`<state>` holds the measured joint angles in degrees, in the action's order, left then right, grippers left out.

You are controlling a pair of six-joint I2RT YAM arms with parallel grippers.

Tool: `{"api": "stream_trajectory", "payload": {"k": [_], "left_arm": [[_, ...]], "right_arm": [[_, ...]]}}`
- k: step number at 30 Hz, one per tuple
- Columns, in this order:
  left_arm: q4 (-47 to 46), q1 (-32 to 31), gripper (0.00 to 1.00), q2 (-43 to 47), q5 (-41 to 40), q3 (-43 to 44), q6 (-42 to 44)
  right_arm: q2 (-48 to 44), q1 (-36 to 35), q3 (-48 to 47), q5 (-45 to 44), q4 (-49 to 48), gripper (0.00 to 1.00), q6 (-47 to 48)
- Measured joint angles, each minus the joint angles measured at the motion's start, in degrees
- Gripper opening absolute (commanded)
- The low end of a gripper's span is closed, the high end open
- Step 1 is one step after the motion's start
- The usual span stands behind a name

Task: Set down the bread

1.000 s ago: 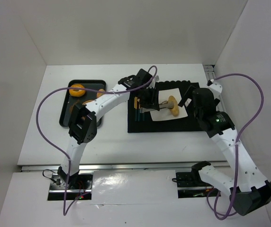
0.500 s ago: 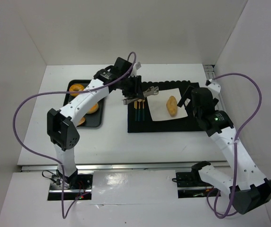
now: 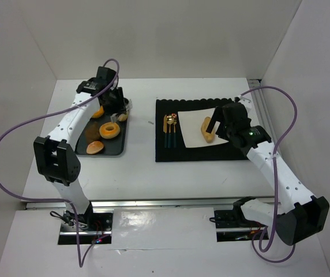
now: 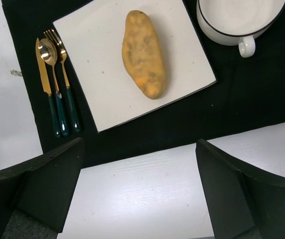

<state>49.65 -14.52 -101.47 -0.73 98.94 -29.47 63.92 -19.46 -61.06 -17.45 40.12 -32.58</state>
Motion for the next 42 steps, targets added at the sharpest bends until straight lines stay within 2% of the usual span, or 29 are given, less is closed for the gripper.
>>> {"api": "stream_trajectory", "payload": {"k": [3, 7, 17, 21, 22, 25, 26, 28, 33, 36, 42], "left_arm": [[0.2, 3.1, 0.55, 0.1, -2.3, -0.6, 1.0], [0.6, 5.0, 0.64, 0.0, -3.7, -0.9, 2.1], [1.4, 5.2, 0.64, -1.9, -1.0, -0.8, 2.8], [1.4, 5.3, 0.47, -1.9, -0.3, -2.1, 2.7], [1.4, 5.4, 0.36, -1.9, -0.2, -2.4, 2.6], [1.4, 5.5, 0.18, -1.9, 0.2, -2.7, 2.6], [1.5, 5.5, 0.08, -1.9, 0.2, -2.6, 2.7], [2.2, 5.7, 0.01, -1.9, 0.0, -2.0, 2.5], [3.7, 5.6, 0.0, -0.7, -0.2, 1.4, 2.5], [2.7, 3.6, 0.0, 1.0, 2.7, 3.8, 2.5], [-3.2, -8.6, 0.0, -0.6, 11.3, 8.4, 0.4]], "right_arm": [[0.0, 0.0, 0.0, 0.4, -0.3, 0.99, 0.4], [0.5, 0.0, 0.0, 0.8, -0.4, 0.99, 0.7], [1.1, 0.0, 0.0, 1.2, -0.4, 0.99, 0.7], [1.1, 0.0, 0.0, 1.4, -0.4, 0.99, 0.7], [1.1, 0.0, 0.0, 1.4, -0.5, 0.99, 0.7], [1.1, 0.0, 0.0, 1.4, -0.5, 0.99, 0.7], [1.1, 0.0, 0.0, 1.4, -0.5, 0.99, 0.7], [1.0, 0.0, 0.0, 1.4, -0.4, 0.99, 0.7], [0.6, 0.0, 0.0, 1.4, -0.4, 0.99, 0.7], [0.0, 0.0, 0.0, 1.1, -0.5, 0.99, 0.5], [-1.3, 0.0, 0.0, 0.1, -0.4, 0.99, 0.3]]}}
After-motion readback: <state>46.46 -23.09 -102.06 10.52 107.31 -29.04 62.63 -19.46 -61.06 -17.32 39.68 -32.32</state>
